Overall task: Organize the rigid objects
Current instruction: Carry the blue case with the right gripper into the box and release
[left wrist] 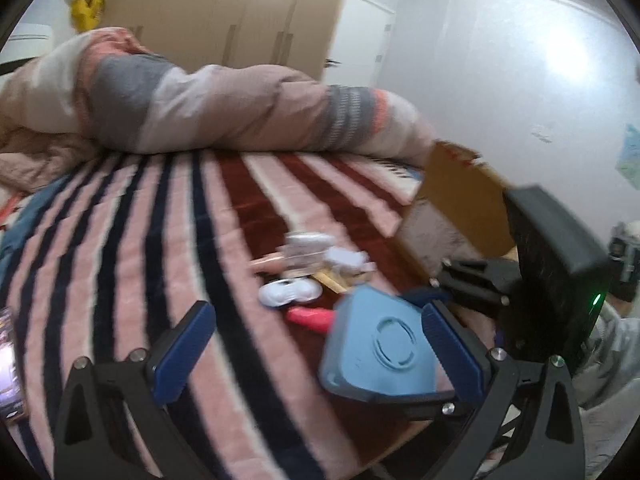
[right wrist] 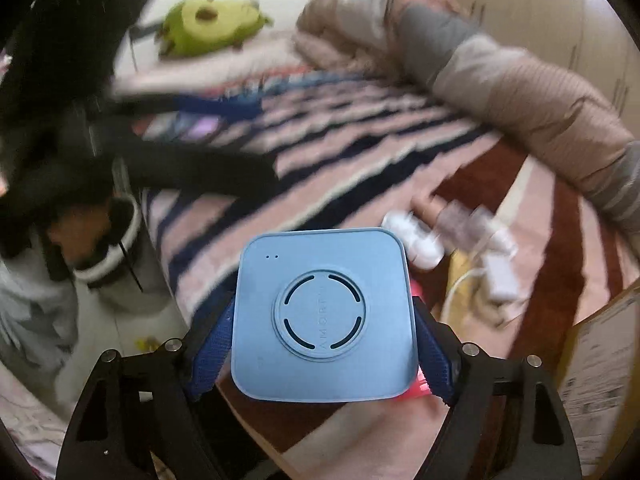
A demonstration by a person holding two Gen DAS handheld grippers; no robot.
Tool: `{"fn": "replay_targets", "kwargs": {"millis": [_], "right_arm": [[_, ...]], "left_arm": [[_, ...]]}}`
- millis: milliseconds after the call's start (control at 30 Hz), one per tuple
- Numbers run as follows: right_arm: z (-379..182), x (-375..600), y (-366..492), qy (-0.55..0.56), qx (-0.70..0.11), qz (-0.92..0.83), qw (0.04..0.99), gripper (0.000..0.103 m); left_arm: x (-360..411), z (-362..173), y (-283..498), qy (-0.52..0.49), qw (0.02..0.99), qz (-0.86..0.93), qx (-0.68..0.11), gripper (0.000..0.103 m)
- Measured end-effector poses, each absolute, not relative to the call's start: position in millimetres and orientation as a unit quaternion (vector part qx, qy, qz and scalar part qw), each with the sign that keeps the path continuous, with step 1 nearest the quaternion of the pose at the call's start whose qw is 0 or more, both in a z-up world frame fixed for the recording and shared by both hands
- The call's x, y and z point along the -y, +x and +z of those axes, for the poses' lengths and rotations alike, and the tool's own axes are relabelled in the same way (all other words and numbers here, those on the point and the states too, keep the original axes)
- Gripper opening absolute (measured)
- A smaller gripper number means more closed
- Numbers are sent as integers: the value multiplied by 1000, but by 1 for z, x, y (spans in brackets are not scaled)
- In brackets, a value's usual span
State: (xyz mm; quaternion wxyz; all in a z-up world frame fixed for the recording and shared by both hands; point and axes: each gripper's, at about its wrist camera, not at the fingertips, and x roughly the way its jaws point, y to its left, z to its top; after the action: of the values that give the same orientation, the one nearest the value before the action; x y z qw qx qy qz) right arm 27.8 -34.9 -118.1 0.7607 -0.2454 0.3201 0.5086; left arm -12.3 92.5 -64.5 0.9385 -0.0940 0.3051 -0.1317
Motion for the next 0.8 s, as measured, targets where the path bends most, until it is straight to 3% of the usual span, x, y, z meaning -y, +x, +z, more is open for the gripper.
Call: {"fn": "replay_targets", "kwargs": {"millis": [100,233,433,633,800], "right_arm": [[-81,49,19,-234,-262,508,787,79],[-40,73,12,-213,-191,492,823,79],[-6,117,16,-188,-137,444,865,79],[10,176,36,-145,-133,396,897,79],[10,221,69,-95,-180,366,908,79]], "left_arm": [[-77,-47,-5,-97,934,-177,-296,99],[-52,-18,10,-97,922,-238,-289,67],[-10,24,34,-95,918,-280,-266,46],[56,51,67,-48,913,-309,-262,40],[113,48,106,-4,898,-327,-295,40]]}}
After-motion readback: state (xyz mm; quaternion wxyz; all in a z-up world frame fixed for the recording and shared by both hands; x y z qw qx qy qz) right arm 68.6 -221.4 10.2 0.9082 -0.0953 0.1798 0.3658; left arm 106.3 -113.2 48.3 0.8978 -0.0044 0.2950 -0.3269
